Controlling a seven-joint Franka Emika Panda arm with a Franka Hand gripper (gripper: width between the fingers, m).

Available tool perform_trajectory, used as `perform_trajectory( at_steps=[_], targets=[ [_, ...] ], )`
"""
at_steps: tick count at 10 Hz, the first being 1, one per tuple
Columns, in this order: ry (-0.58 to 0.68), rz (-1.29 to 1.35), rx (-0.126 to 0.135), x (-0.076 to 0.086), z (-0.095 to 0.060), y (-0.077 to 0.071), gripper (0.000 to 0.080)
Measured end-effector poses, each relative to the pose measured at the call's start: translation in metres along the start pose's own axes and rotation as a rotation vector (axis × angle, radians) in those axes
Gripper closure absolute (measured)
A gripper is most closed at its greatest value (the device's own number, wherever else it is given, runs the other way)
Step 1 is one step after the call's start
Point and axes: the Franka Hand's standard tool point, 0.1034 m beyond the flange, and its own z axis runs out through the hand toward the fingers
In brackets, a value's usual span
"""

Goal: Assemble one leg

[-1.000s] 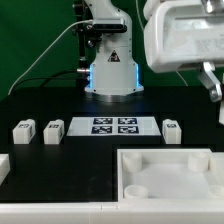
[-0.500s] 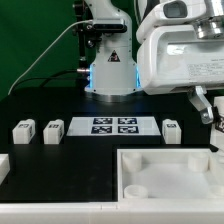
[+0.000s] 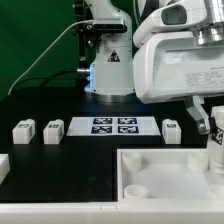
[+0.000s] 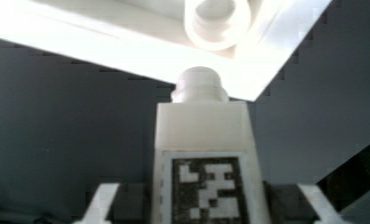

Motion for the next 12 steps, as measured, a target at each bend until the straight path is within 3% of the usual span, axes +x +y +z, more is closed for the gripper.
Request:
perform_trajectory(
  at_steps=[12],
  targets=[
    [-0.049, -0.001, 0.018, -0.030, 0.030, -0.010, 0.0508]
  ],
)
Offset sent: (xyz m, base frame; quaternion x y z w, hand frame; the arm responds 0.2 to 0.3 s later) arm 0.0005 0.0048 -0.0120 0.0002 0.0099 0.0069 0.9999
